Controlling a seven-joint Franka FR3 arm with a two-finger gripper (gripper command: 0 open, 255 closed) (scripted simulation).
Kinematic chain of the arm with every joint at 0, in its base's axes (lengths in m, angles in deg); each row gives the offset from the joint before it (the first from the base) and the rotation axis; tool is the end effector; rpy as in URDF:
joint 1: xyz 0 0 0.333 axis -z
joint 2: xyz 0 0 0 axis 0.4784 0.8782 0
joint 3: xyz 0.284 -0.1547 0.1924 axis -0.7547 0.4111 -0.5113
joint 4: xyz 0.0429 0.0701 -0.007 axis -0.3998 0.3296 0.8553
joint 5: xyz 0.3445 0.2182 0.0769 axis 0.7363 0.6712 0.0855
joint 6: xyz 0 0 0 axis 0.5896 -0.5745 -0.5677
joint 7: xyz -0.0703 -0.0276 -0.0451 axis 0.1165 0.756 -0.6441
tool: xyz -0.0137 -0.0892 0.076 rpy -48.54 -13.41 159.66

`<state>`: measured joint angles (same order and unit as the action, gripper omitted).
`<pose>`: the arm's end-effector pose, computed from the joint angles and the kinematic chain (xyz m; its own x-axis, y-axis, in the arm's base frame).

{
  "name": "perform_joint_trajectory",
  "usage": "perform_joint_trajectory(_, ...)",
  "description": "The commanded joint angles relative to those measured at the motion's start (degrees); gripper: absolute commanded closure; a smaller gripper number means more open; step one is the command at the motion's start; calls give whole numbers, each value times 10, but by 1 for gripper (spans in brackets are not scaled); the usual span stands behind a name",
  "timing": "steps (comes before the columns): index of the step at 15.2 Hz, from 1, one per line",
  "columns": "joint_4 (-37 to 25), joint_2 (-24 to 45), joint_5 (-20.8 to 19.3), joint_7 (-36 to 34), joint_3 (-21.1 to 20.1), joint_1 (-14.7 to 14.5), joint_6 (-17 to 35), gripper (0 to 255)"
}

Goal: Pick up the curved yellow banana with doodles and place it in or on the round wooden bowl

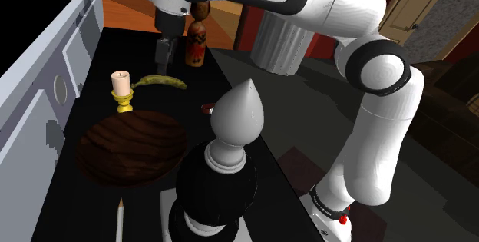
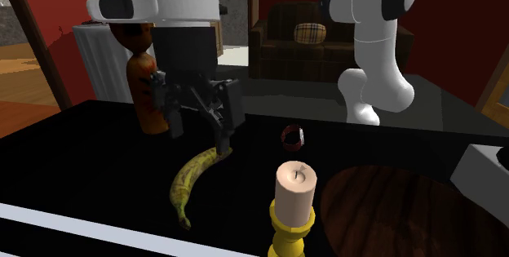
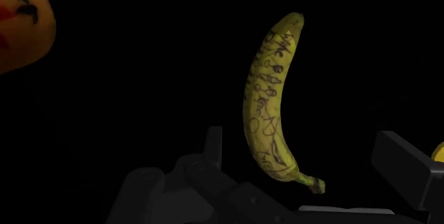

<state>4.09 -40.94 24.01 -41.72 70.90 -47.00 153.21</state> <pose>0.6077 0.3435 0.6121 0.6536 0.7540 0.0654 0.7568 -0.6519 -0.0484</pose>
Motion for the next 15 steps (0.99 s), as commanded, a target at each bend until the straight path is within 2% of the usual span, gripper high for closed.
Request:
perform_joint_trajectory(1, 5, 5, -2, 3, -1, -2, 11, 0)
perform_joint_trajectory(7, 53, 2, -1, 3, -1, -1, 55, 0)
perform_joint_trajectory(14, 53, 2, -1, 3, -1, -1, 55, 0)
perform_joint_trajectory(15, 53, 2, -1, 3, -1, -1, 55, 255)
